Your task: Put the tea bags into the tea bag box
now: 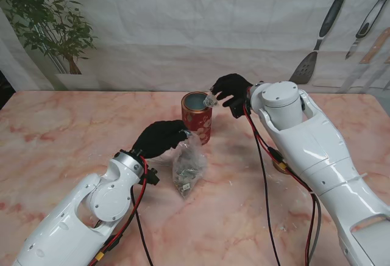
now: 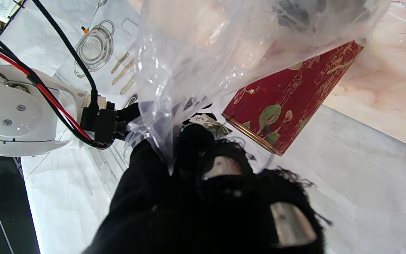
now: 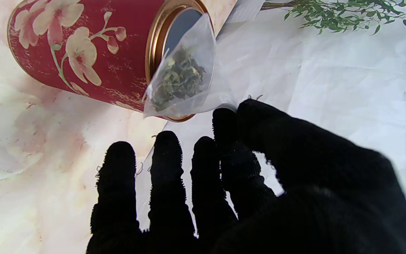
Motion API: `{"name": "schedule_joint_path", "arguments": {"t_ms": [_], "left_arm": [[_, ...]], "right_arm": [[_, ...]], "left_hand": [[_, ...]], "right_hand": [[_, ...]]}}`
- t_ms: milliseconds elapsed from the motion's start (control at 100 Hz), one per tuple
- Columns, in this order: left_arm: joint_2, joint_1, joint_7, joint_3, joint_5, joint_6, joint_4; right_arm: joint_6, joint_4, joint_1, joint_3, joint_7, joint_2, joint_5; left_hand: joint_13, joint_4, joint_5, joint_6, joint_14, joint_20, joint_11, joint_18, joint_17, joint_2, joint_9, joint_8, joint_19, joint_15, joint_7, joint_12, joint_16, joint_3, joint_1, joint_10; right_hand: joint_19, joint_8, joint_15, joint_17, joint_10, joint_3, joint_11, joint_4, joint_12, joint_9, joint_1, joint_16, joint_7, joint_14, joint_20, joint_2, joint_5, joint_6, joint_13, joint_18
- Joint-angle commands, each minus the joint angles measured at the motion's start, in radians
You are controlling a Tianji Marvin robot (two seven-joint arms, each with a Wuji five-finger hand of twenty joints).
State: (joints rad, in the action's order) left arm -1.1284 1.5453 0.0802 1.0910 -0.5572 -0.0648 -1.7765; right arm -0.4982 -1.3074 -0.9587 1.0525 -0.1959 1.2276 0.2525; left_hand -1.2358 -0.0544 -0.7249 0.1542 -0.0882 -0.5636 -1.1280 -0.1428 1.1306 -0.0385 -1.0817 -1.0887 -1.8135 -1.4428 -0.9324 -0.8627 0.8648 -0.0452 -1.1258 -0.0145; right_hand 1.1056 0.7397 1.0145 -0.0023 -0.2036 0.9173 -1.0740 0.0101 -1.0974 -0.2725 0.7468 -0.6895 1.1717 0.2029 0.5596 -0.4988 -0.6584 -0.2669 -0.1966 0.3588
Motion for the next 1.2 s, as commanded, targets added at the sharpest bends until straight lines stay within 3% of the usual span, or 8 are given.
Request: {"name": "schedule_joint_path", "arguments": {"t_ms": [0,440,1000,1090,1190], "left_arm": [[0.001,0.002,-0.014,0.002,0.003,-0.002,-0.009],[0.002,0.007,-0.017,0.011,0.005,-0.005,-0.011],[0.002,0.003,-0.018,0.007,0.008,-0.006,-0.006],[0.002,0.003,-0.019,0.008,0.008,-0.007,-0.006],[0.002,0.004,-0.020,0.009,0.009,-0.010,-0.006]], "right_arm": [[0.004,0.007,0.012,-0.010,-0.009,0.013,-0.003],[-0.015,0.064,0.057,-0.062,-0.025,0.026,-0.004],[0.002,0.137,0.099,-0.083,0.052,0.071,0.032],[-0.002,0.148,0.106,-0.092,0.044,0.074,0.040],[-0.012,0.153,0.105,-0.095,0.070,0.087,0.054]], "left_hand": [[-0.034,0.024,-0.081,0.203,0.090,0.010,-0.067,-0.209,-0.018,0.046,-0.033,-0.033,-0.240,-0.042,-0.137,-0.037,0.015,0.019,-0.064,-0.044],[-0.034,0.024,-0.081,0.203,0.090,0.010,-0.067,-0.209,-0.018,0.046,-0.032,-0.033,-0.240,-0.042,-0.136,-0.037,0.015,0.019,-0.064,-0.044],[-0.034,0.024,-0.081,0.203,0.091,0.010,-0.067,-0.209,-0.018,0.047,-0.032,-0.034,-0.240,-0.041,-0.136,-0.037,0.015,0.019,-0.064,-0.044],[-0.034,0.024,-0.081,0.203,0.091,0.010,-0.067,-0.209,-0.018,0.047,-0.031,-0.034,-0.240,-0.041,-0.136,-0.037,0.015,0.019,-0.064,-0.044],[-0.034,0.024,-0.081,0.203,0.091,0.010,-0.067,-0.209,-0.018,0.047,-0.031,-0.034,-0.240,-0.041,-0.136,-0.037,0.015,0.019,-0.065,-0.042]], "right_hand": [[0.018,0.009,0.031,0.007,0.000,0.025,0.000,0.022,-0.016,-0.011,0.028,-0.013,0.002,0.007,0.007,-0.001,-0.023,0.005,-0.012,-0.021],[0.016,-0.014,0.036,0.012,0.008,-0.002,-0.002,0.027,-0.019,-0.025,0.019,-0.019,-0.014,0.002,0.011,0.005,-0.027,0.030,-0.027,-0.026],[0.017,-0.038,0.043,0.022,0.007,-0.014,-0.006,0.034,-0.021,-0.040,0.020,-0.025,-0.014,0.005,0.017,0.005,-0.034,0.032,-0.039,-0.027],[0.017,-0.058,0.044,0.022,0.009,-0.029,-0.006,0.038,-0.019,-0.046,0.015,-0.027,-0.023,0.004,0.018,0.005,-0.039,0.047,-0.044,-0.026],[0.019,-0.131,0.051,0.027,0.009,-0.057,-0.011,0.058,-0.012,-0.064,0.017,-0.031,-0.024,0.008,0.022,0.000,-0.054,0.048,-0.059,-0.024]]}}
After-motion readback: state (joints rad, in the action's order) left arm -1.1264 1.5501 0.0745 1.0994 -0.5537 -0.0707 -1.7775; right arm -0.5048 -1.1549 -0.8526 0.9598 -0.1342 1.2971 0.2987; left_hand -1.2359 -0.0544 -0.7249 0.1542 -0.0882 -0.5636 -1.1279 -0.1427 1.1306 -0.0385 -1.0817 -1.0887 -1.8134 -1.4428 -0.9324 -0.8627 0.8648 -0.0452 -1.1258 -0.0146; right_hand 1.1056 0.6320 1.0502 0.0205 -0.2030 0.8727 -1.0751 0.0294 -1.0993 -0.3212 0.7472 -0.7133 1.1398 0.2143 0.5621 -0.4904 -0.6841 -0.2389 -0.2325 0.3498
